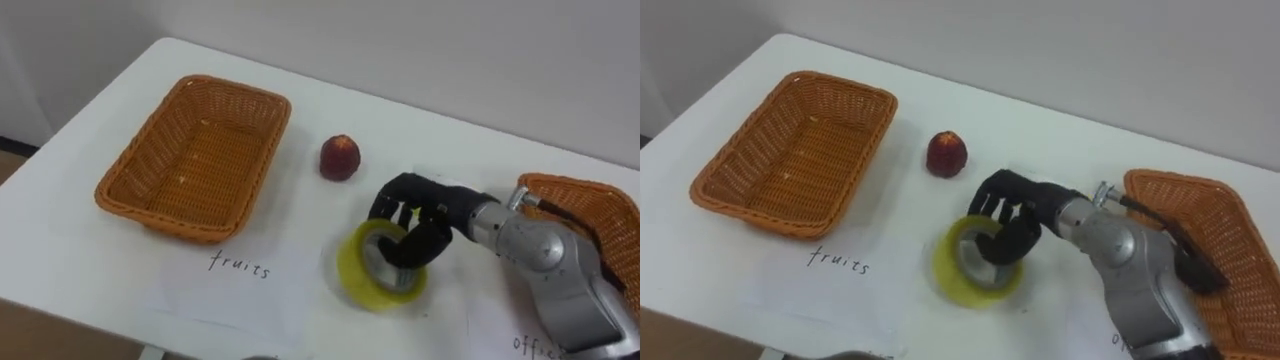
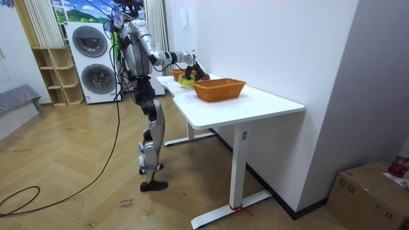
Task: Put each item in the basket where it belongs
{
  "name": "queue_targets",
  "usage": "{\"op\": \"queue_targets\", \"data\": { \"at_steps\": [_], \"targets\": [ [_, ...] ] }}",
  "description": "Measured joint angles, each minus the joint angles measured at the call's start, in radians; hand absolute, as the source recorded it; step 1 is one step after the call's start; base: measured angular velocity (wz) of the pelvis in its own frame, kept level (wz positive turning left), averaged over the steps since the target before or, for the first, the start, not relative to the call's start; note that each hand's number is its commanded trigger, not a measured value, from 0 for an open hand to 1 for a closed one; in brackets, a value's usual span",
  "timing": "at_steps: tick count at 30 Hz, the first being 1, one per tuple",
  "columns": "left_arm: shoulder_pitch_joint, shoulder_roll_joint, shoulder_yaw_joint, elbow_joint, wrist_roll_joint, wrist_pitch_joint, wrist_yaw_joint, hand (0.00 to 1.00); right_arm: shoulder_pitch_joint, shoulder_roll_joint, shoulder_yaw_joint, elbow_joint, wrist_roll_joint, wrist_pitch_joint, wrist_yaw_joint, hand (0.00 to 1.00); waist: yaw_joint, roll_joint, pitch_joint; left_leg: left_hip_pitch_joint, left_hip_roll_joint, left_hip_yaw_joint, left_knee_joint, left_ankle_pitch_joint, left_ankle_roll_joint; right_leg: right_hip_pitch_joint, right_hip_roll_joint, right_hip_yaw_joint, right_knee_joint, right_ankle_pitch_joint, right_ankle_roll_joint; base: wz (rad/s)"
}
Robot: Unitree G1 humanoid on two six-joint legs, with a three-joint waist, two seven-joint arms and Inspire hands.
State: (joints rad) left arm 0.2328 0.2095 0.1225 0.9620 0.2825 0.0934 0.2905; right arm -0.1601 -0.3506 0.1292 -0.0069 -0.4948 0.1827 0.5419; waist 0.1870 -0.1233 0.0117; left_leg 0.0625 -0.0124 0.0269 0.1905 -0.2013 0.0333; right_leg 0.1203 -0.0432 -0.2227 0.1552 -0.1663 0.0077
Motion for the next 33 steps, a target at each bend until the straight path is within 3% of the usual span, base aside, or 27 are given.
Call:
{"op": "queue_targets", "data": {
  "at_steps": [3,10,16,21,27,33],
  "targets": [
    [0.008,-0.009,0.025,0.001,0.006,-0.012,0.003,0.00,0.014,0.002,-0.059,0.000,0.026,-0.018,-0.069,1.00,-0.005,0.005,-0.0054,0.008,0.000,0.008,0.000,0.001,0.000,0.001,0.001,0.003,-0.001,0.000,0.000,-0.05],
    [0.014,-0.028,0.073,0.005,0.005,-0.013,0.008,0.00,0.015,0.002,-0.110,-0.033,0.079,-0.041,-0.173,1.00,-0.030,0.007,-0.0071,0.023,0.001,0.023,-0.014,0.001,0.001,0.007,0.001,0.026,-0.003,0.001,0.002,-0.08],
    [0.021,-0.033,0.069,0.004,-0.010,-0.018,0.005,0.00,0.015,-0.003,-0.124,-0.060,0.132,-0.046,-0.262,1.00,-0.070,0.010,-0.0080,0.037,0.000,0.022,-0.022,0.001,0.002,0.016,0.002,0.029,-0.003,0.001,0.002,-0.01],
    [0.035,-0.035,0.068,0.011,-0.016,-0.037,0.007,0.00,0.015,-0.003,-0.163,-0.060,0.149,-0.082,-0.338,1.00,-0.101,0.016,-0.0100,0.038,0.000,0.018,-0.022,0.001,0.002,0.020,0.002,0.027,-0.003,0.001,0.002,0.02],
    [0.043,-0.036,0.070,0.025,-0.007,-0.028,0.008,0.00,0.016,-0.007,-0.234,-0.059,0.173,-0.084,-0.434,1.00,-0.110,0.018,-0.0104,0.037,0.000,0.019,-0.021,0.001,0.002,0.019,0.004,0.027,-0.004,0.001,0.002,0.00],
    [0.050,-0.038,0.074,0.026,-0.011,-0.010,0.008,0.00,0.016,-0.015,-0.247,-0.033,0.183,-0.080,-0.461,1.00,-0.130,0.017,-0.0116,0.037,0.003,0.025,-0.021,0.001,0.002,0.015,0.002,0.026,-0.003,0.001,0.002,-0.02]
  ]
}}
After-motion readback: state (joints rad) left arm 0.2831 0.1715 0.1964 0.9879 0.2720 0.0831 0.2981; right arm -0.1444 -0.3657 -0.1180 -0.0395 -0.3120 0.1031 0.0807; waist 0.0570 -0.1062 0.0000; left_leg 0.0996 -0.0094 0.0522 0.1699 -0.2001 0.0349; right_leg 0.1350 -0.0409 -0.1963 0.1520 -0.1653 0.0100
